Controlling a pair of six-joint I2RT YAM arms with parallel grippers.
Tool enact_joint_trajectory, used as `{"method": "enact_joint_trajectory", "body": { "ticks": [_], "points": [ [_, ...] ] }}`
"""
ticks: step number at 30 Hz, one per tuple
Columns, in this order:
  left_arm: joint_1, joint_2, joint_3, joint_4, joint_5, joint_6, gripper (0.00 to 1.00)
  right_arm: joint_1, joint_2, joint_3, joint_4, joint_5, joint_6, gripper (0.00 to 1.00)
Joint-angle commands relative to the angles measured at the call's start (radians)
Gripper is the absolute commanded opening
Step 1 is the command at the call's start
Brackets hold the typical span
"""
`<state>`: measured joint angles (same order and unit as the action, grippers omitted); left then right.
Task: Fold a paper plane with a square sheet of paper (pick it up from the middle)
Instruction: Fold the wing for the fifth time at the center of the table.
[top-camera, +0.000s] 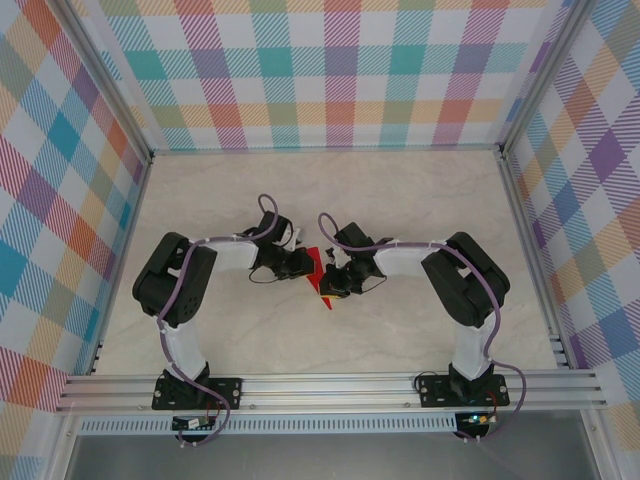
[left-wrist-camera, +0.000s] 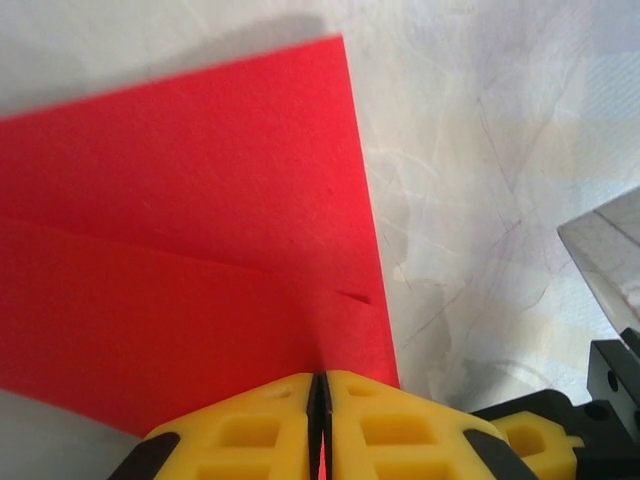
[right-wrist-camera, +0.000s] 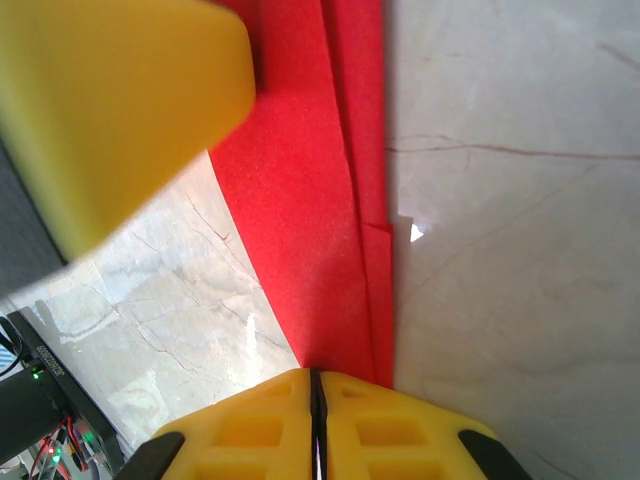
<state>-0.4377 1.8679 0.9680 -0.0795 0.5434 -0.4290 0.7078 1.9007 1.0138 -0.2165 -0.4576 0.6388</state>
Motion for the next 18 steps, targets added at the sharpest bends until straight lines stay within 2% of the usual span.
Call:
{"method": "enact_joint_trajectory", "body": {
  "ticks": [1,9,18],
  "points": [
    [0.096,0.05,0.023,0.0,-0.164,0.04,0.12,0.005,0.084,-0.085,-0.196,0.152,-0.019,0.1],
    [0.155,0.08,0.067,-0.004,-0.161,0.03,0.12,0.005,0.09,-0.095,-0.19,0.152,-0.019,0.1],
    [0.194,0.092,0.155,-0.095,-0.23,0.057,0.12,0.005,0.084,-0.096,-0.191,0.154,-0.018,0.1]
  ]
}}
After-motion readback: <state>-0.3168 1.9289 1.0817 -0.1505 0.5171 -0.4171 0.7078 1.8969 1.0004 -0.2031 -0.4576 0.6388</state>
